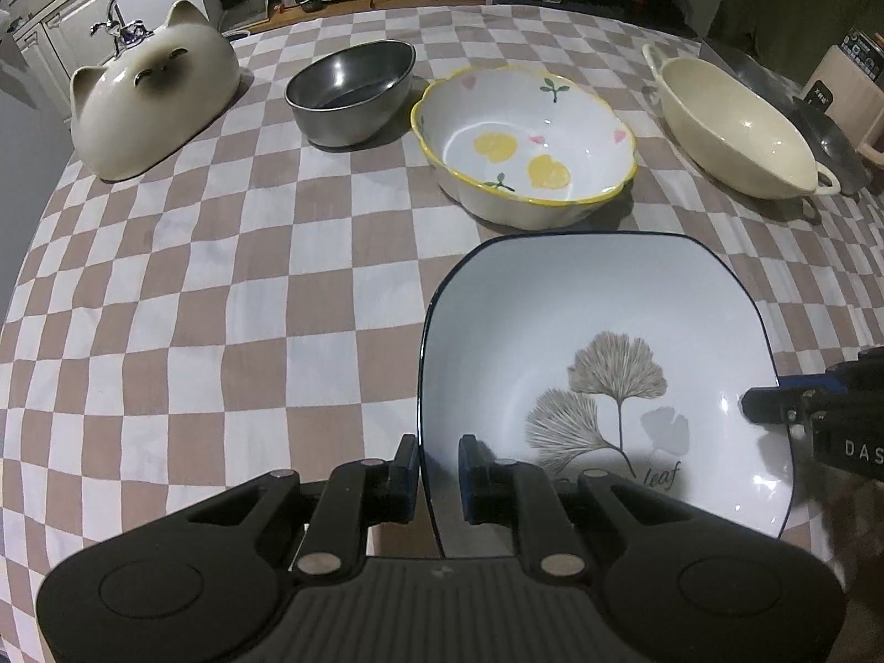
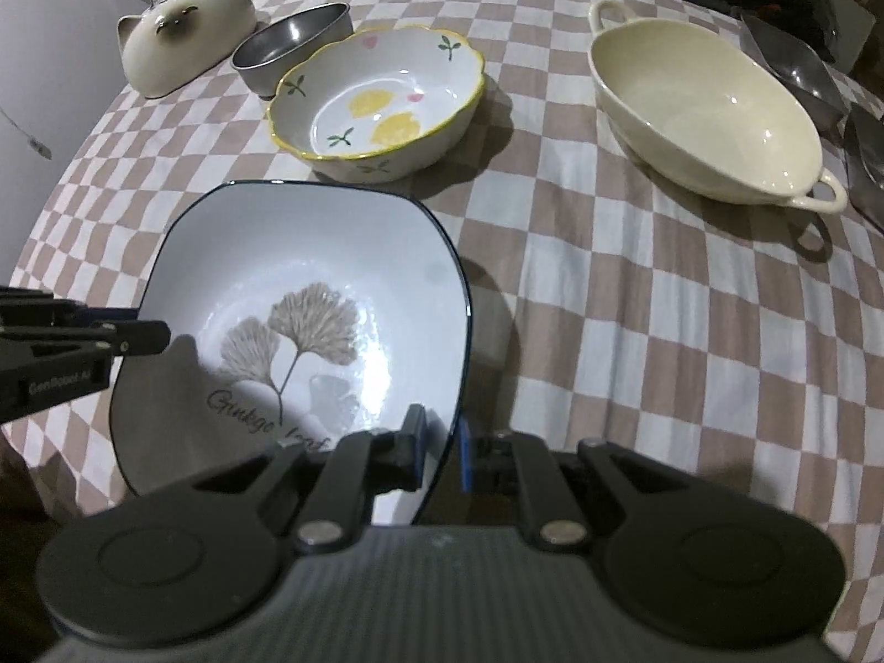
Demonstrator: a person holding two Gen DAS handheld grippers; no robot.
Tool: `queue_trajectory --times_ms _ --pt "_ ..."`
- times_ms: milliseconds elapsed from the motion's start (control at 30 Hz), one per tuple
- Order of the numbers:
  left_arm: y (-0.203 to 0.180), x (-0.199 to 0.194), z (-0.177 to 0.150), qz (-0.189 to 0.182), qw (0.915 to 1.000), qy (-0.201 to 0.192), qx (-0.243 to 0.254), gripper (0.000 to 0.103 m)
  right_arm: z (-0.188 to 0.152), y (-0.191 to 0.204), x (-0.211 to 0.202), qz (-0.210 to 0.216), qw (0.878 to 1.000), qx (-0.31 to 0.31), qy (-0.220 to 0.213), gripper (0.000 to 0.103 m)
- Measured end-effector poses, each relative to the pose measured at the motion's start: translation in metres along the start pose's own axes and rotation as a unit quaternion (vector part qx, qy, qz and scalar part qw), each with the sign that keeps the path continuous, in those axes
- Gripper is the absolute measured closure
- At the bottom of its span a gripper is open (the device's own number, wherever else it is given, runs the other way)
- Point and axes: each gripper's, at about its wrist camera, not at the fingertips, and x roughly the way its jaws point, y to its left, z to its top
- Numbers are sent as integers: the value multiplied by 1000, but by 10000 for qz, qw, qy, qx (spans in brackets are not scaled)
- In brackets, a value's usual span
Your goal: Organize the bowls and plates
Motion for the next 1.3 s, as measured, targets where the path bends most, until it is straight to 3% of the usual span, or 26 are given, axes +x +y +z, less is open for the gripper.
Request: queue_trajectory --times_ms 567,833,1033,1300 --pt "1 0 1 -47 10000 -14 -21 87 2 1 1 -78 9999 81 -11 88" --pt "0 0 1 -113 9999 -17 65 81 3 0 3 -60 9997 226 -3 88" --pt "7 2 3 -281 9995 30 -170 81 3 1 4 -63 9993 372 -15 84" --pt "9 3 5 -203 9997 21 -141 79 -1 0 10 -46 9986 493 161 81"
